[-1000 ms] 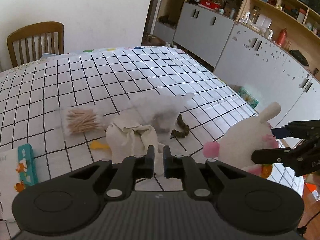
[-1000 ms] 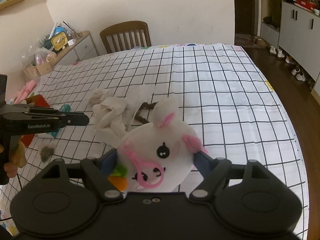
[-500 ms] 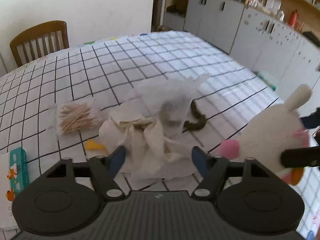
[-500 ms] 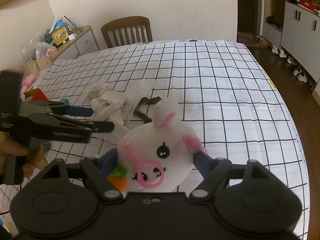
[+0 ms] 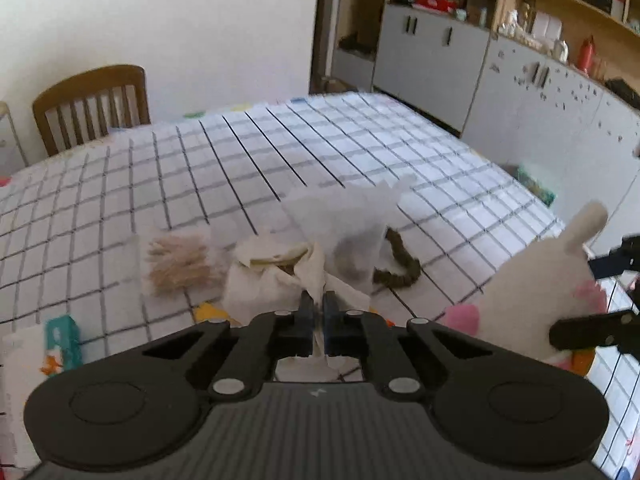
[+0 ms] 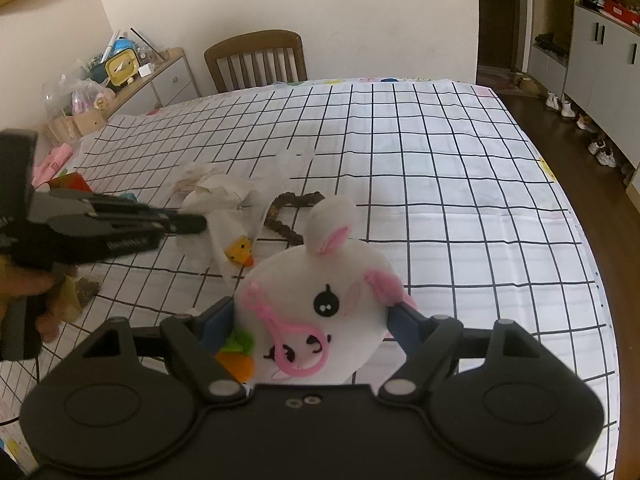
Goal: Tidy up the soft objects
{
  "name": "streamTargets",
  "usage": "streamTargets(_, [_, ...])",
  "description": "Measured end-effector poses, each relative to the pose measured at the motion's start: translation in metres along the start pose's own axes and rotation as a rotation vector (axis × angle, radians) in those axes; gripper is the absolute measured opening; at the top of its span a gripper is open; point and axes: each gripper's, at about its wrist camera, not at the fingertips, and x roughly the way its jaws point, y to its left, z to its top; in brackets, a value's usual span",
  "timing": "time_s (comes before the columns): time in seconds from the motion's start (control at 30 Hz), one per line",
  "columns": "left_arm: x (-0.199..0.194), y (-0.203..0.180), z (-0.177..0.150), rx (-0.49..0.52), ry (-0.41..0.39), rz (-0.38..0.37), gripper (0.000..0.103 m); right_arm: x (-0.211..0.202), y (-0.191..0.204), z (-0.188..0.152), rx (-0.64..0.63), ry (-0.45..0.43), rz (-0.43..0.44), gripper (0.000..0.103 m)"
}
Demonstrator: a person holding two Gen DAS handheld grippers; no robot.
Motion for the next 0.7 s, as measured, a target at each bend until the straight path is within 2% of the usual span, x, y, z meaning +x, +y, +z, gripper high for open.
streamTargets(0.17, [-0.025, 0.018, 0.009, -0.059, -0.048, 0.000, 0.004, -0.002, 0.001, 0.000, 0.001, -0.008, -0.002, 0.080])
streamTargets(0.37, [-0.056, 0.028, 0.017, -0.079, -0.090, -0.007, 0.004, -0.011, 0.009, 0.005, -0.018, -0.027, 0.011, 0.080])
streamTargets(0.7, [-0.108, 0.051, 0.017, -0.103, -0.130, 0.005, 0.004, -0.028, 0.051, 0.026, -0.082, -0.083, 0.071, 0.080])
